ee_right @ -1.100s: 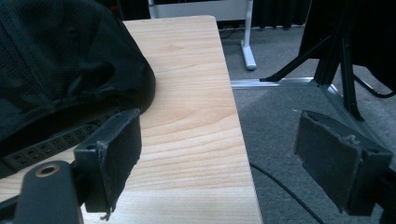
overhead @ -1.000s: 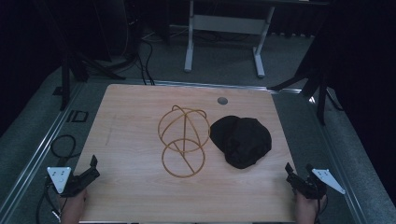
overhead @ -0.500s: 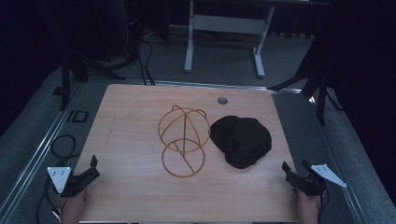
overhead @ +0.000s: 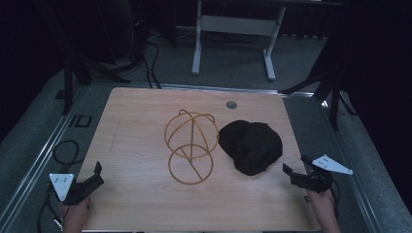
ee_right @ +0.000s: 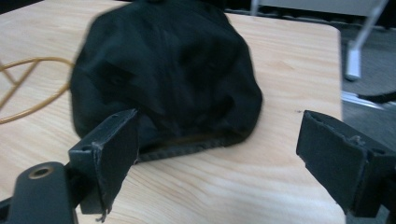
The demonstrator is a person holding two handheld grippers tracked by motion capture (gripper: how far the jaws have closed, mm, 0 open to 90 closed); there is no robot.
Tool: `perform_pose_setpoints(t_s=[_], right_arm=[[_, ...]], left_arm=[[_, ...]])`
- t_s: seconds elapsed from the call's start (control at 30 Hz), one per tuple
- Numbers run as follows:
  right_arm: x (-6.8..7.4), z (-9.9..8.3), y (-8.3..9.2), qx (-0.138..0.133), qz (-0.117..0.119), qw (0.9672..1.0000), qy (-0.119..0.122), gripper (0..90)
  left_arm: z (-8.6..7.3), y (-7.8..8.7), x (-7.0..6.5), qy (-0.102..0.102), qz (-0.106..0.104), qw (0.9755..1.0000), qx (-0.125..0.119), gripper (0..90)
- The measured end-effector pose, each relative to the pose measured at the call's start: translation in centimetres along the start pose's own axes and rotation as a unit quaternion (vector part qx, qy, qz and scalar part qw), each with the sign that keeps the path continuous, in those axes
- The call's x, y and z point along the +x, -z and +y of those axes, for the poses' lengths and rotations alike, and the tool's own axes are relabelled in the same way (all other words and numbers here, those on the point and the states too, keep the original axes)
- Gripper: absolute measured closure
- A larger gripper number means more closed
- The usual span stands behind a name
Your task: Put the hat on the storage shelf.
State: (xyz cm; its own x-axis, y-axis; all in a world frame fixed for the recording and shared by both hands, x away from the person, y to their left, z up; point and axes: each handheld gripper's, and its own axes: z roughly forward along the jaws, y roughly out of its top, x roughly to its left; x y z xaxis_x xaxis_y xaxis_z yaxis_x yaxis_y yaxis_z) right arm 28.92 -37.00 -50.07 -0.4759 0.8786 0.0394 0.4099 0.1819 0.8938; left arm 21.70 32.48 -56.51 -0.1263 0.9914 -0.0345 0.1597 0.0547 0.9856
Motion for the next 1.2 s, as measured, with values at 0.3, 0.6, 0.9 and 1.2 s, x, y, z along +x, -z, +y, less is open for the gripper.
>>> perform_pose_setpoints(t_s=[0.3, 0.6, 0.9, 1.2], right_arm=[[1.0, 3.2, -0.9, 0.02, 0.086, 0.9954, 0.036, 12.1], [1.3, 4.9, -3.2, 0.04, 0.114, 0.9866, 0.11, 20.4], [1.2, 6.9, -6.6, 0.087, 0.129, 0.9767, 0.148, 23.7], [0.9, 6.8, -8.3, 0.128, 0.121, 0.9714, 0.16, 40.2]], left_arm=[[0.0, 0.0, 0.0, -0.001, -0.001, 1.0, 0.0, 0.6], [0.0, 0.0, 0.0, -0.001, -0.003, 1.0, 0.0, 0.6], [0.0, 0.0, 0.0, -0.003, -0.006, 1.0, 0.001, 0.6], [0.0, 0.0, 0.0, -0.005, -0.008, 1.0, 0.004, 0.6]])
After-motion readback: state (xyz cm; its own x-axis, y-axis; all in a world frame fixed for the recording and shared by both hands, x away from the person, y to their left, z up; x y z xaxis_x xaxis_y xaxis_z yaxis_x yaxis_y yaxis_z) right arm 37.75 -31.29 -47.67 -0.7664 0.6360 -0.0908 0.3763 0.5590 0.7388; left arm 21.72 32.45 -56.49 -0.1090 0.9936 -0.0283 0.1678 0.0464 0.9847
